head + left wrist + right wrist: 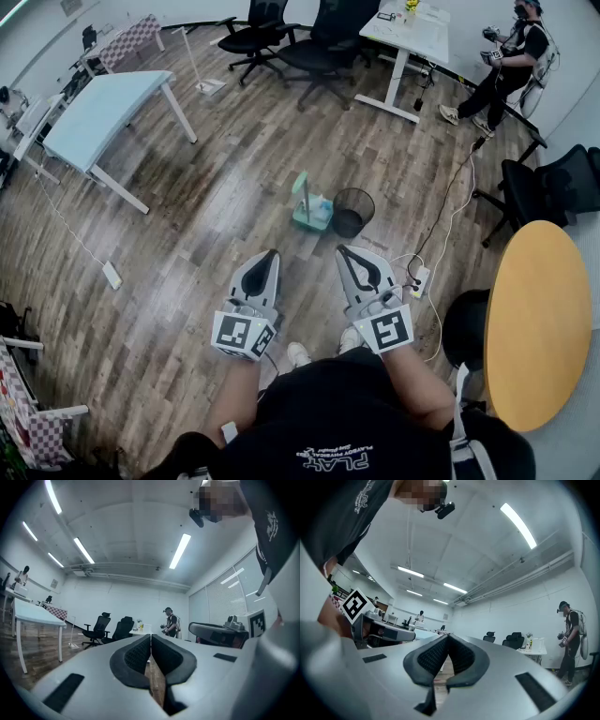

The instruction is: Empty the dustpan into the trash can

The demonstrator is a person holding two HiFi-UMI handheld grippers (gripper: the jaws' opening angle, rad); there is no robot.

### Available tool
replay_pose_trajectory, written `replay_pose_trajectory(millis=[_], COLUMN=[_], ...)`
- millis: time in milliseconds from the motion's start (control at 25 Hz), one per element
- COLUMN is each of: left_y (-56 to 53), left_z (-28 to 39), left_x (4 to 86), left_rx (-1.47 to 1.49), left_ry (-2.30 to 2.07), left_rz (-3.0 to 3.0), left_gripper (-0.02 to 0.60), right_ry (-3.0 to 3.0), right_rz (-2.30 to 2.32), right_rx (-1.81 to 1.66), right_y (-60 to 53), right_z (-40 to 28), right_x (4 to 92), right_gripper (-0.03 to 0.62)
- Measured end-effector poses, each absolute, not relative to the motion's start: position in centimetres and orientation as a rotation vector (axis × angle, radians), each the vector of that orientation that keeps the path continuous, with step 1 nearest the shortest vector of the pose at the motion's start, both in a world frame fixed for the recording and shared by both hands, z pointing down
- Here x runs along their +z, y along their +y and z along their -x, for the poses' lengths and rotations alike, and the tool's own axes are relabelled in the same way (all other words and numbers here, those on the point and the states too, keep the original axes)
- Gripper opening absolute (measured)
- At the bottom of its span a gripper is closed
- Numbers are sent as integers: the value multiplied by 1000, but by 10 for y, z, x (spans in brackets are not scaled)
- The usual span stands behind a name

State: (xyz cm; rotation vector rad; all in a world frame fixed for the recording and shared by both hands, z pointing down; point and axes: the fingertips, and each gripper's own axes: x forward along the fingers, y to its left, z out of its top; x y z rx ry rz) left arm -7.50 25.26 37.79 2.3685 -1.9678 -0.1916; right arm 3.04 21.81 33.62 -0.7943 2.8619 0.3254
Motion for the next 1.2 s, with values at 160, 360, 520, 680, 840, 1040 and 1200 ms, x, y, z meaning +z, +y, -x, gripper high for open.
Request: replay_pose_trajectory(millis=[160, 360, 520, 680, 840, 1040, 1200], left_y=[255, 250, 240, 227, 216, 197, 190], left_z=[63, 47, 27, 8, -7, -23, -27], left_x=[373, 373, 371, 369, 372, 377, 381], left_rx=[-177, -159, -134, -99, -65, -17, -9], left_ry=[-1953, -1935, -1931, -1947, -1958, -1990, -1990], left_rz=[-2388, -2406, -2415, -2415, -2404, -2375, -2353], left_gripper=[25, 25, 25, 25, 25, 25, 25], right_ry=[2851, 2834, 2826, 2804, 2807, 2815, 2829], right_rz=[796, 793, 775, 745, 734, 669, 639], right_rx=[334, 334, 335, 295, 275, 240, 214], right_y=[221, 217, 208, 195, 181, 163, 155], right_z=[-37, -49, -66, -87, -104, -118, -118], right_x=[330, 325, 324, 321, 324, 326, 329], right_gripper=[23, 23, 23, 25, 25, 25, 25])
